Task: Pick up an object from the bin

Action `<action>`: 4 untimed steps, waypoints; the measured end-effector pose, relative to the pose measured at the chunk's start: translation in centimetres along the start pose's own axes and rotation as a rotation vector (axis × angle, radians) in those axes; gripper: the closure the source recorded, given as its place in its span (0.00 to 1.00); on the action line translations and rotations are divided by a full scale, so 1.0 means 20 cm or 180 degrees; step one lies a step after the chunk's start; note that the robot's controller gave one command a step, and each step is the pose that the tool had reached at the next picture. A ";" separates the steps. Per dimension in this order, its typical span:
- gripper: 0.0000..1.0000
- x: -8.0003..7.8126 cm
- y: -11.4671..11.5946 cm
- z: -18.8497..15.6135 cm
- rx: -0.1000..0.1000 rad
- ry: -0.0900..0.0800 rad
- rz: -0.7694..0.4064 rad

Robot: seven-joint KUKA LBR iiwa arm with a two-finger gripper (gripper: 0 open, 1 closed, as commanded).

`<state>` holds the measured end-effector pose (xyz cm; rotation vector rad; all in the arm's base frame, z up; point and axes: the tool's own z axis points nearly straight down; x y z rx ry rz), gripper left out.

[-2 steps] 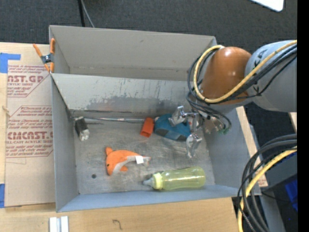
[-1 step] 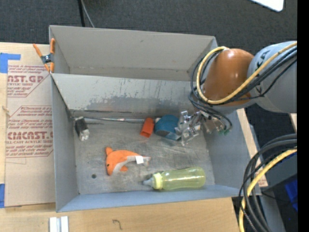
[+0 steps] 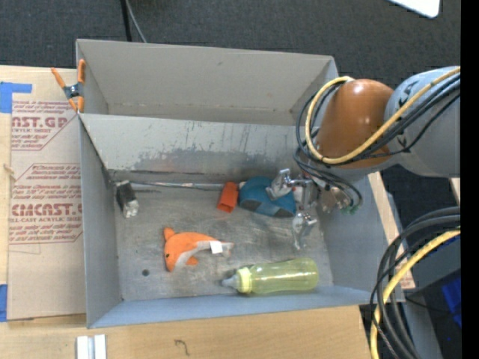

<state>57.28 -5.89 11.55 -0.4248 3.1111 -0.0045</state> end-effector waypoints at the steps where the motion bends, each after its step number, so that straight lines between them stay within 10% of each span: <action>1: 0.00 0.00 0.00 0.00 0.0001 -0.0004 0.0002; 2: 0.00 0.00 0.00 0.00 0.0001 -0.0005 0.0002; 4: 0.00 0.32 0.14 -0.04 0.0009 -0.0053 -0.0450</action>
Offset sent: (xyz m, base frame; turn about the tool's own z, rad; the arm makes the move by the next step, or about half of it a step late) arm 0.0000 0.0000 0.0000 0.0000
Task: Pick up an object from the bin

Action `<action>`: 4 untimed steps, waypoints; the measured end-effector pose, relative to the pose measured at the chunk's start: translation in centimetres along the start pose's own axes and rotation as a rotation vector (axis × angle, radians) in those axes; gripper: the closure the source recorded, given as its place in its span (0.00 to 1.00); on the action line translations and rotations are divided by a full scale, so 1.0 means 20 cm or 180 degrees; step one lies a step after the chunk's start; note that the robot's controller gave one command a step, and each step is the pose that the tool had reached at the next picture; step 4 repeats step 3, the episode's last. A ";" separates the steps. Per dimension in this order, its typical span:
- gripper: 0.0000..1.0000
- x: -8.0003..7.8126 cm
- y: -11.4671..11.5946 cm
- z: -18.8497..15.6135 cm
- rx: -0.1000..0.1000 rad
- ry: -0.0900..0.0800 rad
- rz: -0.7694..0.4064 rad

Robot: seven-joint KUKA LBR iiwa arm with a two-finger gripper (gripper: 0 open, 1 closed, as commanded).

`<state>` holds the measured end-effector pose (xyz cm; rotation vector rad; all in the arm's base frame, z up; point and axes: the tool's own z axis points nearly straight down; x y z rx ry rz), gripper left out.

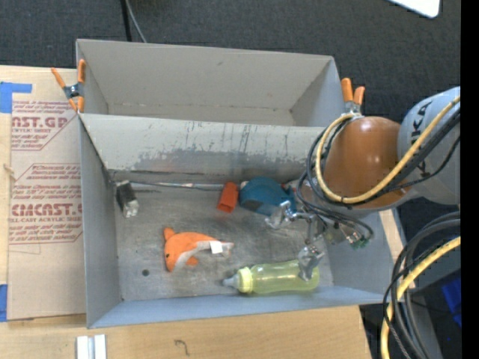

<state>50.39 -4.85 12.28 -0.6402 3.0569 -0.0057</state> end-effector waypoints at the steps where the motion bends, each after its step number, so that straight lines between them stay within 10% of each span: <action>1: 1.00 -0.06 0.27 0.25 -0.0019 0.0016 -0.0271; 4: 1.00 -0.05 0.27 0.23 -0.0032 0.0054 -0.0272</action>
Offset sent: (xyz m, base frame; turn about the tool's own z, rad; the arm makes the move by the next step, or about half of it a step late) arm 0.0000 0.0000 0.0000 0.0000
